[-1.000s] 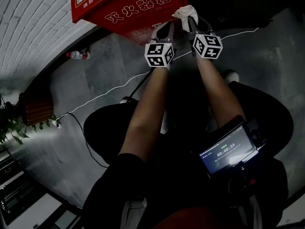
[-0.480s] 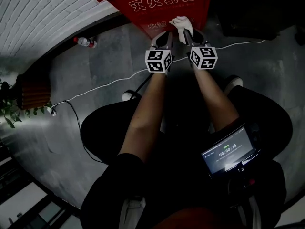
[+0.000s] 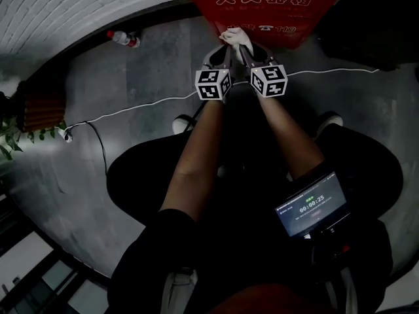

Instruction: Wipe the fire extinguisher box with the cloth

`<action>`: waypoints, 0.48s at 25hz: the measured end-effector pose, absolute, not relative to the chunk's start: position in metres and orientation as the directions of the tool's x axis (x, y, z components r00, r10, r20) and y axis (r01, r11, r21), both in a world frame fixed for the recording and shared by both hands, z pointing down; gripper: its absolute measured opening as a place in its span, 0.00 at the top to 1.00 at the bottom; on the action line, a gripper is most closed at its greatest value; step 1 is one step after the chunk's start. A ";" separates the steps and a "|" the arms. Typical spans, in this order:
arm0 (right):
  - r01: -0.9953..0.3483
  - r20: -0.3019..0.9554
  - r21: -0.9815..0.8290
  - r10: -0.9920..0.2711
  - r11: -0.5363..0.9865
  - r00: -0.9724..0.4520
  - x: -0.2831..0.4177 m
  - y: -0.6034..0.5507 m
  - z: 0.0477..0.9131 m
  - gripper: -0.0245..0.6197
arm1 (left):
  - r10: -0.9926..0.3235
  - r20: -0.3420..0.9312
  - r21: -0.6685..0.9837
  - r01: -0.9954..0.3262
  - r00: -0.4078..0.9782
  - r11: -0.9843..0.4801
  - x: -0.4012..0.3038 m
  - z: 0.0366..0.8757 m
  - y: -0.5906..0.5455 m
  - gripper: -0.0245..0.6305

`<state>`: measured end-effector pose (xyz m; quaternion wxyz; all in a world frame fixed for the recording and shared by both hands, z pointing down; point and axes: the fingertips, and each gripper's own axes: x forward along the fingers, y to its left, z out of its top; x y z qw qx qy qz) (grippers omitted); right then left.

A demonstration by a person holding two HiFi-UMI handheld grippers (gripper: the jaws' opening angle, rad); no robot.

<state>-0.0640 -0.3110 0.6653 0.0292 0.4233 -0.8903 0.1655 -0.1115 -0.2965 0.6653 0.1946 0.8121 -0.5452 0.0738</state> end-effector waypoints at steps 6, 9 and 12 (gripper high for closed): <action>-0.742 0.224 -0.297 -0.711 0.601 -0.666 -0.101 -0.326 0.695 0.83 | -0.853 0.361 0.254 -0.920 0.377 -0.299 -0.137 0.694 -0.313 0.96; -0.747 0.250 -0.316 -0.708 0.585 -0.660 -0.106 -0.330 0.712 0.83 | -0.846 0.374 0.263 -0.918 0.380 -0.296 -0.142 0.707 -0.319 0.96; -0.758 0.273 -0.327 -0.711 0.565 -0.648 -0.107 -0.336 0.725 0.83 | -0.832 0.389 0.263 -0.913 0.395 -0.310 -0.141 0.716 -0.324 0.96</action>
